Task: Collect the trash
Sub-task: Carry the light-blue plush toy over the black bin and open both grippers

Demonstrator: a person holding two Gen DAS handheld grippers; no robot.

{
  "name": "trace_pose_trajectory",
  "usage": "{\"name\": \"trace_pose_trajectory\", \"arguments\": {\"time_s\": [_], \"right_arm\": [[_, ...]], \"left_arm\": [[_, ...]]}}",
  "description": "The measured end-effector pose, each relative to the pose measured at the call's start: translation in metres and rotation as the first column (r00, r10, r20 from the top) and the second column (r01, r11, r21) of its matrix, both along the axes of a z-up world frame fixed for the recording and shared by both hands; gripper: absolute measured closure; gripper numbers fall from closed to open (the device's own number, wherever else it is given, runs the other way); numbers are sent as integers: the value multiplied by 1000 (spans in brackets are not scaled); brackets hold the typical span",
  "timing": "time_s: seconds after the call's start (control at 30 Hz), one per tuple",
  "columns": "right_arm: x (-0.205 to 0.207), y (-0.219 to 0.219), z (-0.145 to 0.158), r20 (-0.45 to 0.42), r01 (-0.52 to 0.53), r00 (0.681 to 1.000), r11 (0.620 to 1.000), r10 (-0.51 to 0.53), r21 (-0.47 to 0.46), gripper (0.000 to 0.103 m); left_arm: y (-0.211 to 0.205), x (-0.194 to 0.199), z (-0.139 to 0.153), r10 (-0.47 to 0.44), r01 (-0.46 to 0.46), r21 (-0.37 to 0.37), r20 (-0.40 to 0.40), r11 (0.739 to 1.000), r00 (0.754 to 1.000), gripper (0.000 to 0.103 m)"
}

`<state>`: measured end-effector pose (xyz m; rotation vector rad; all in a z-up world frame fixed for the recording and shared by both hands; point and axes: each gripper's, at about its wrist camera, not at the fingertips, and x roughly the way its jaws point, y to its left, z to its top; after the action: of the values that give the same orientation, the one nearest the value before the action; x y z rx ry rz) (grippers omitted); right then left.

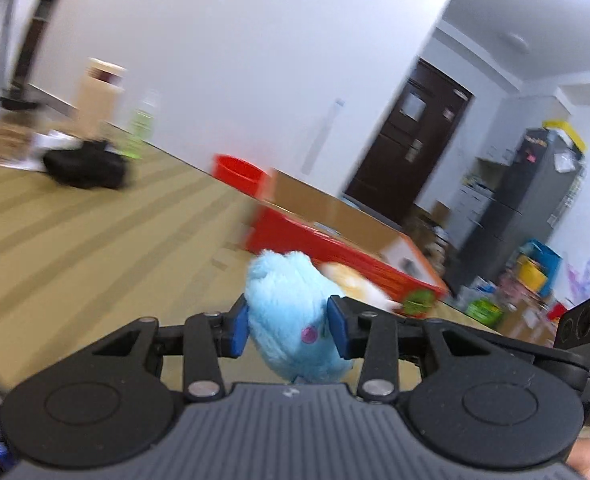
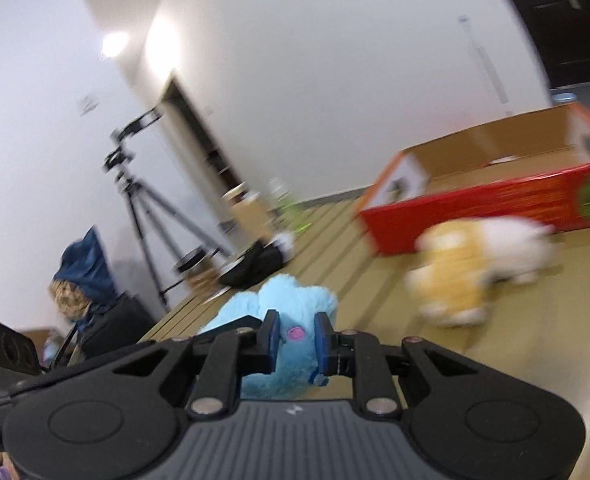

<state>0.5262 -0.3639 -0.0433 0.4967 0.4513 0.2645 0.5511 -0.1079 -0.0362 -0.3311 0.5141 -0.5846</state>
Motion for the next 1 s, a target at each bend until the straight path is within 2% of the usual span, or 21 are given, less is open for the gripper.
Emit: {"name": "trace_pose_trajectory", "arguments": {"time_s": [0.13, 0.3, 0.33, 0.37, 0.43, 0.5, 0.6, 0.67, 0.73, 0.77, 0.8, 0.83, 0.9, 0.97, 1.0], "right_arm": [[15, 69, -4, 1, -100, 995, 994, 100, -43, 85], [35, 150, -18, -21, -237, 971, 970, 236, -52, 85], [37, 164, -21, -23, -261, 965, 963, 260, -62, 85], [37, 180, -25, -30, -288, 957, 954, 287, -78, 85], [37, 203, -34, -56, -361, 932, 929, 357, -79, 95], [33, 227, -43, -82, -379, 925, 916, 370, -136, 95], [39, 255, -61, -128, -379, 925, 894, 358, -238, 94], [47, 268, -80, -207, -390, 916, 887, 344, -248, 93], [50, 284, -99, -283, -418, 899, 848, 335, -325, 91], [51, 290, -109, -315, -428, 892, 829, 324, -359, 86], [52, 295, -119, -354, -445, 879, 813, 318, -376, 78], [54, 297, -129, -390, -466, 864, 800, 318, -379, 75], [58, 299, -147, -447, -483, 842, 791, 302, -375, 69], [58, 299, -158, -484, -510, 821, 768, 302, -386, 66], [56, 299, -161, -490, -514, 820, 757, 295, -404, 60]], "left_arm": [[68, -6, -7, 104, -104, 8, -25, 995, 994, 63], [145, -20, -18, 225, -224, 24, -54, 974, 973, 64], [158, -23, -19, 239, -238, 27, -56, 971, 969, 64], [170, -26, -21, 244, -243, 28, -59, 970, 968, 69], [185, -30, -28, 245, -244, 25, -83, 969, 966, 70], [193, -33, -36, 264, -261, 48, -83, 964, 961, 70], [211, -19, -64, 283, -279, 50, -205, 959, 937, 70], [219, -9, -89, 289, -277, 85, -273, 957, 918, 68], [225, -2, -114, 300, -272, 129, -334, 954, 894, 64], [227, 2, -125, 323, -277, 176, -355, 945, 877, 62], [228, 3, -135, 346, -281, 221, -364, 934, 865, 61], [228, 5, -142, 369, -285, 264, -366, 921, 854, 56], [226, 9, -153, 429, -290, 374, -370, 881, 824, 52], [226, 10, -161, 456, -276, 442, -379, 854, 805, 49], [226, 10, -162, 474, -278, 467, -378, 839, 796, 46]]}}
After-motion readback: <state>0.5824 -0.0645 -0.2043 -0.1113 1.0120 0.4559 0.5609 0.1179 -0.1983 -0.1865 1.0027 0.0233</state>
